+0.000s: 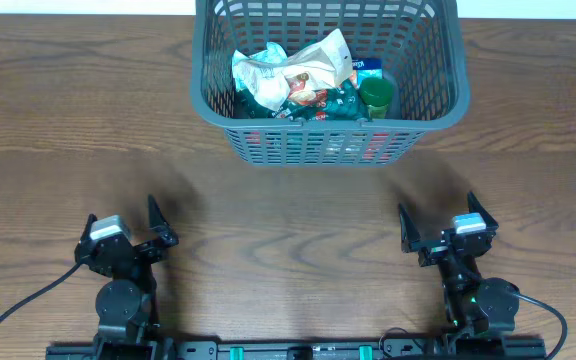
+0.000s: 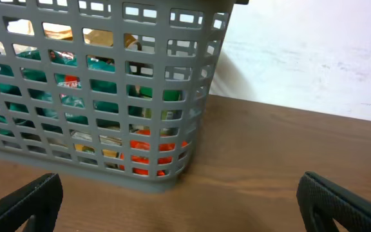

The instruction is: Pack container

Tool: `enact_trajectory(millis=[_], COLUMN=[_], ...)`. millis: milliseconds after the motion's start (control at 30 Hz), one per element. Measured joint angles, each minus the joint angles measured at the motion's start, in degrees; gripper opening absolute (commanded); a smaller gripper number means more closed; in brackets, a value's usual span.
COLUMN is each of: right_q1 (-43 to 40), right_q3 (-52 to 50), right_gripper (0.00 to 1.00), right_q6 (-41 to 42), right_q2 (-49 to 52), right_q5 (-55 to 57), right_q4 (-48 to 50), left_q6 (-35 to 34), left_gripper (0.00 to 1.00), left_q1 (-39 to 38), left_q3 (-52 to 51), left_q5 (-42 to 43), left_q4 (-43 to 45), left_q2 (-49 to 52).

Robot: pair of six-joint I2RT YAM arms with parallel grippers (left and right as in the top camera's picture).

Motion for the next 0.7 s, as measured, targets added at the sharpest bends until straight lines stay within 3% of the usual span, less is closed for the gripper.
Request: enact_trajectory(millis=[300,700], right_q1=[0.00,0.00], right_q3=[0.00,0.00], right_gripper=[0.99,0.99], right_q6=[0.00,0.00], right_q2=[0.00,0.00], right_q5=[0.00,0.00], right_q4=[0.00,0.00], left_q6=[-4.72,-5.29], left_gripper=[0.99,0.99], left_q1=[0.00,0.00], left_q3=[0.00,0.00], left_q5=[0.00,0.00], left_q4=[0.00,0.00], left_q2=[0.00,0.00])
